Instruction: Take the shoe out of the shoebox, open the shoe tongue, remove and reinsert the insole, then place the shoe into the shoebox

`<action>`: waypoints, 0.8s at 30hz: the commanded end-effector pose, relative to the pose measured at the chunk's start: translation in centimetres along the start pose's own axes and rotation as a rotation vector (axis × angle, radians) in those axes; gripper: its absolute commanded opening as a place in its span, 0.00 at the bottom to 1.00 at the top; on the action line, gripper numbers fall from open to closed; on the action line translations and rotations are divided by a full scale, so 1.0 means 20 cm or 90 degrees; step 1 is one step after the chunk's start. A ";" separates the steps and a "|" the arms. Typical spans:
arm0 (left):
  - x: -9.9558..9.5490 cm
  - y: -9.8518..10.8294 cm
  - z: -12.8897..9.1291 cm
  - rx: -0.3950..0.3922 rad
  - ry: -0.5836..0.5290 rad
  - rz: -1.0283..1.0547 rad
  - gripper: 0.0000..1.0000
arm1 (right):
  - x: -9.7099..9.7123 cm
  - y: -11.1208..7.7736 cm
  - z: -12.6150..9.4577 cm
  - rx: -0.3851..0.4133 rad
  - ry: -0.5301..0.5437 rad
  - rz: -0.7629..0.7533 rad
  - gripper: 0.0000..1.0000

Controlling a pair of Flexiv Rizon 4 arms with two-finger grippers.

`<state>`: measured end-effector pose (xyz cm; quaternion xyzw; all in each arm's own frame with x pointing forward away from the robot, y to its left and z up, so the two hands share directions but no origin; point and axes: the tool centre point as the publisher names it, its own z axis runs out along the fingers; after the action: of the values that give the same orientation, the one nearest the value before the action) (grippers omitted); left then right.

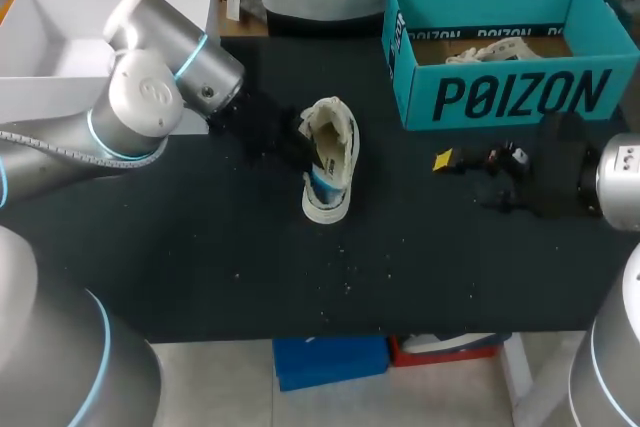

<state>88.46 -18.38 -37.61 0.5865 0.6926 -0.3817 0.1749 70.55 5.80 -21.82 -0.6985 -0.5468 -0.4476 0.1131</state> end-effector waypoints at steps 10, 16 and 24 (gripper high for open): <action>0.05 -0.01 0.00 -0.034 0.112 0.035 0.00 | 0.00 0.00 -0.01 0.001 0.001 0.000 1.00; 0.08 -0.01 0.08 -0.036 0.165 0.041 0.00 | 0.00 0.00 -0.01 0.001 0.001 0.000 1.00; 0.11 0.00 0.14 -0.050 0.197 0.035 0.00 | 0.00 0.00 -0.01 0.001 0.001 0.000 1.00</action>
<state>87.34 -18.41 -40.37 0.6475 0.7077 -0.2620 0.1061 70.55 5.80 -21.82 -0.6984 -0.5468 -0.4477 0.1131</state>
